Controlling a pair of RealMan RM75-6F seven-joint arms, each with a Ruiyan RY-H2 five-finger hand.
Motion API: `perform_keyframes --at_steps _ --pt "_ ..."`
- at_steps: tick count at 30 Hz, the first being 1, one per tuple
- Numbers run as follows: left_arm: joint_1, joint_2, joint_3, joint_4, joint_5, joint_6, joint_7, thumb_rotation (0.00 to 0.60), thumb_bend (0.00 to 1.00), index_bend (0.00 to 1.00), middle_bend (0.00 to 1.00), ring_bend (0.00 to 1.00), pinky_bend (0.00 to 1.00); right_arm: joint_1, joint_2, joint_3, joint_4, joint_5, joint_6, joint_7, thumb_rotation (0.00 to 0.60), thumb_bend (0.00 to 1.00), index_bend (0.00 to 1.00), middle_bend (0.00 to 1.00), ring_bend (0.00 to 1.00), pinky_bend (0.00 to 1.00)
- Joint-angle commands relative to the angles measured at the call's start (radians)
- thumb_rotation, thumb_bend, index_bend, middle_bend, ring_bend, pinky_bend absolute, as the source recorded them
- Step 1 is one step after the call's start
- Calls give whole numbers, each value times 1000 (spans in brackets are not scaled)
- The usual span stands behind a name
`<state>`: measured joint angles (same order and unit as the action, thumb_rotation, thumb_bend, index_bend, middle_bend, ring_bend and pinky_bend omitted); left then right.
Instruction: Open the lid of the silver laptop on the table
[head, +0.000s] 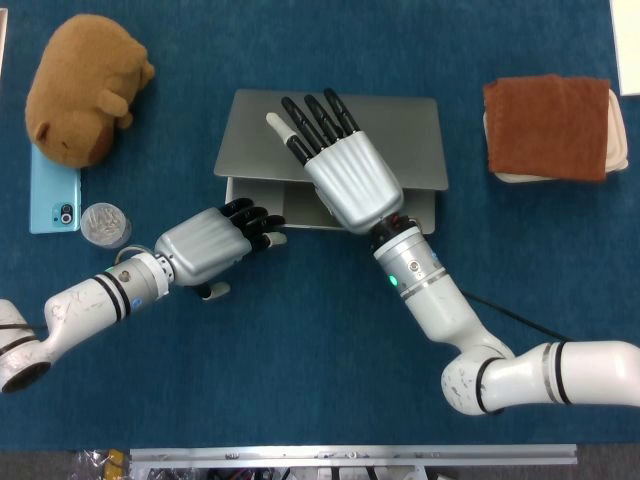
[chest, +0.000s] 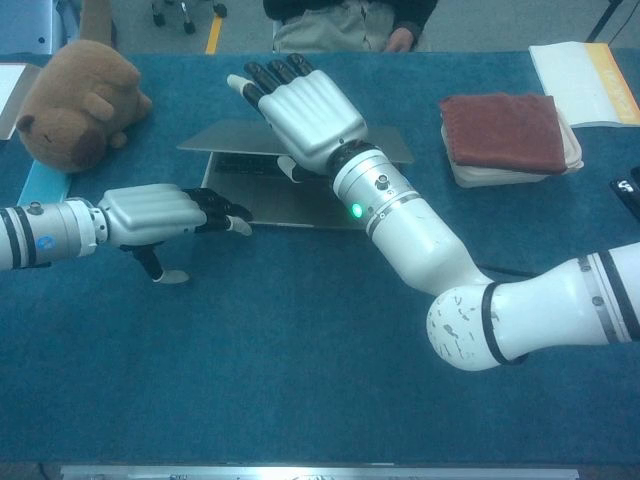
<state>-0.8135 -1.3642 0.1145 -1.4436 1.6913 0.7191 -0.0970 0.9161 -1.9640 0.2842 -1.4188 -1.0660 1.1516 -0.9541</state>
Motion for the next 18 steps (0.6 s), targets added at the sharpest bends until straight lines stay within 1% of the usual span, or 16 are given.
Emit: perform_keyframes --at_steps 1,12,18 --pt "-3 -9 4 9 -8 -5 -2 600 294 0 0 0 0 0 1 -2 0 3 0 0 600 315 0 1 0 26" --pt "-1 -27 25 23 -34 -12 9 600 294 0 0 0 0 -4 6 -9 16 20 2 6 600 315 0 1 0 26" --pt "-2 -29 31 24 -38 -9 15 600 294 0 0 0 0 -2 6 -5 34 27 1 13 600 315 0 1 0 26"
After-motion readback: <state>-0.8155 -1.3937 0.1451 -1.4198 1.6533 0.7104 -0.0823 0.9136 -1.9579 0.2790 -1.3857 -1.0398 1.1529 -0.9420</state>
